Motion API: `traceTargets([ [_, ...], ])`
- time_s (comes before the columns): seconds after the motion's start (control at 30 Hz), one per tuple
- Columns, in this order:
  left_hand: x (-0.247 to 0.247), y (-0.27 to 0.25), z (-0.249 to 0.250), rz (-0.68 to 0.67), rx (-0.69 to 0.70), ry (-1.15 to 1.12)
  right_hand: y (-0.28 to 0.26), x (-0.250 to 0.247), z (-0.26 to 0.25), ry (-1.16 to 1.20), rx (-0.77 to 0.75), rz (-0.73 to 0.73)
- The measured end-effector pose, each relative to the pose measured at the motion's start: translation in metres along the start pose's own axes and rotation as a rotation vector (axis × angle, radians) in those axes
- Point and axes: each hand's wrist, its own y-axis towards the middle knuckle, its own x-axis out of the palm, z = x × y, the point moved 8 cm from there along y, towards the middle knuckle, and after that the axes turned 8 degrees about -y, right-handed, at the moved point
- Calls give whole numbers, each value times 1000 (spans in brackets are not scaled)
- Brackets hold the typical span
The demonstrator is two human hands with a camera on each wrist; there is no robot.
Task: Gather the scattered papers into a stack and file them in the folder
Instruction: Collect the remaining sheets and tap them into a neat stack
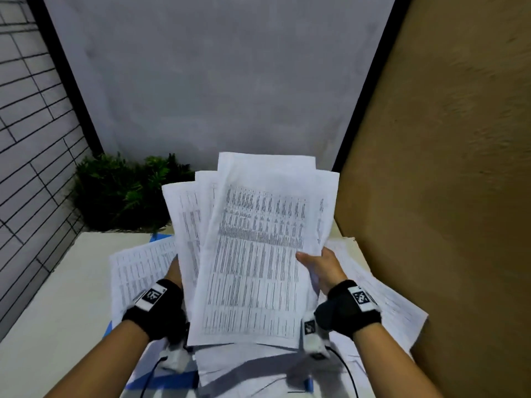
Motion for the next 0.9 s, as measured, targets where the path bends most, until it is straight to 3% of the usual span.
traceTargets([
  [0.1,8,1,24,-185,126,-142,2,-1,-16,119,-131,104],
  [0.17,5,4,33,-180,266,-50,3,-2,-24,149,-220,132],
  [0.27,7,3,41,-148,433,81,3,8,-31,79,-313,43],
  [0.4,6,7,34,-146,415,125,5,17,-29,28,-328,-91],
  [0.6,15,16,11,-163,275,238,11,29,-26,-2,-298,-120],
  [0.77,24,6,39,-201,383,188,2,19,-52,96,-436,-104],
  [0.9,22,5,37,-230,391,202,-2,11,-52,101,-451,-53],
])
